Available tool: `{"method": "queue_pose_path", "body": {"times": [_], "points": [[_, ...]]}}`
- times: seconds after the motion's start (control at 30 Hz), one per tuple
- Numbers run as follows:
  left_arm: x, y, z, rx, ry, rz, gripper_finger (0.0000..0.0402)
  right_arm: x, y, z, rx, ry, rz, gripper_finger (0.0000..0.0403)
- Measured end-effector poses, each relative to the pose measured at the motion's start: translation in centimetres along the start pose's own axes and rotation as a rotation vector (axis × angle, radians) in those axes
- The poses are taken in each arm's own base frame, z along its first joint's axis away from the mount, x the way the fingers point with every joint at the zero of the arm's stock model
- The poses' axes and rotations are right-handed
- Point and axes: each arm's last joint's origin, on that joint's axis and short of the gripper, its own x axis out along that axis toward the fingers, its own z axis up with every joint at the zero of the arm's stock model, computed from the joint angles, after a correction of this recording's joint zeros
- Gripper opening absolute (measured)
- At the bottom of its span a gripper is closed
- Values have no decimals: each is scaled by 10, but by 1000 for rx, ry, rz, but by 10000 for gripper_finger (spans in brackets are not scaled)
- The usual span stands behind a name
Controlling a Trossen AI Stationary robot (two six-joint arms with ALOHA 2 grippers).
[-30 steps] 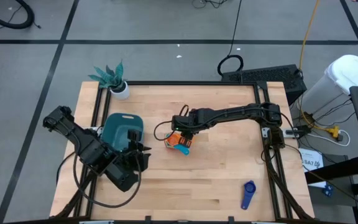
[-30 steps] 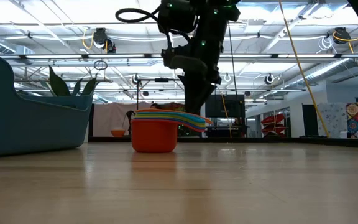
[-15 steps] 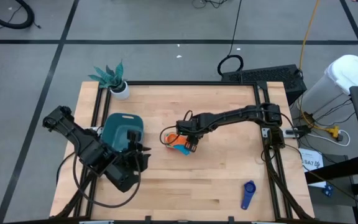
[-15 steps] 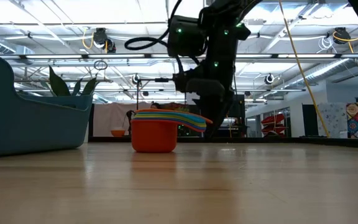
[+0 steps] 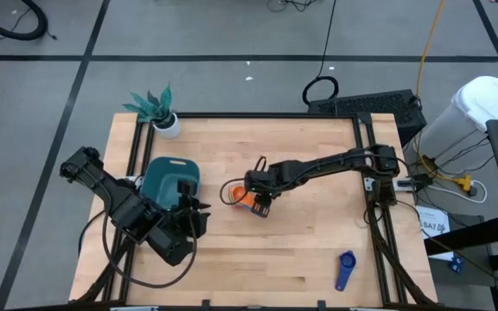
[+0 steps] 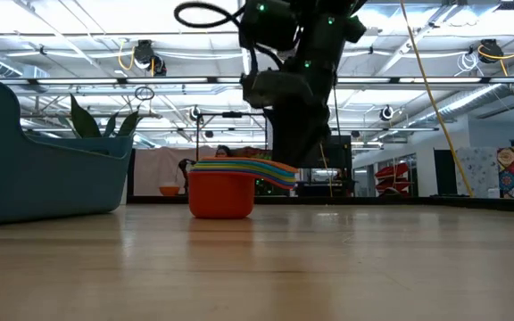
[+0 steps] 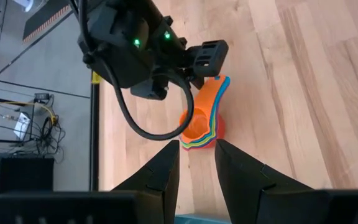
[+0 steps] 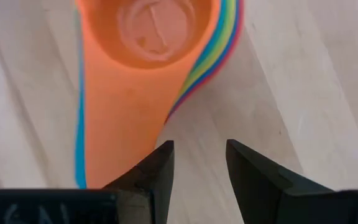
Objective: Nest measuring cups in basket
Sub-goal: Stack the orange measuring cup on top of the light blue measuring cup, then stack the dark blue measuring cup on top of the orange measuring cup
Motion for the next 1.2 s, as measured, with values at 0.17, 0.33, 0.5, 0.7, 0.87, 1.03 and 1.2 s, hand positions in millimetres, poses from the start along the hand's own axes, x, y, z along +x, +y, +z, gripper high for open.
{"method": "queue_pose_path", "body": {"times": [0.17,0.33,0.5,0.7,0.87,1.03,1.2], "points": [[0,0,0,-1,-1,0,106,-10,-2,-4,-16,5,-57,137],[0,0,0,-6,-4,0,106,-37,-12,-9,-23,13,-145,137],[1,1,3,-32,-21,-2,106,-73,-17,-37,-9,127,-204,137],[1,1,5,-49,-38,-4,106,-103,-3,-112,167,265,-78,137],[2,2,7,-57,-58,23,106,-107,9,-174,280,321,-9,137],[5,6,12,-49,-83,29,106,-98,21,-214,230,361,53,137],[7,9,13,-48,-79,36,106,-93,28,-239,119,403,42,137]]}}
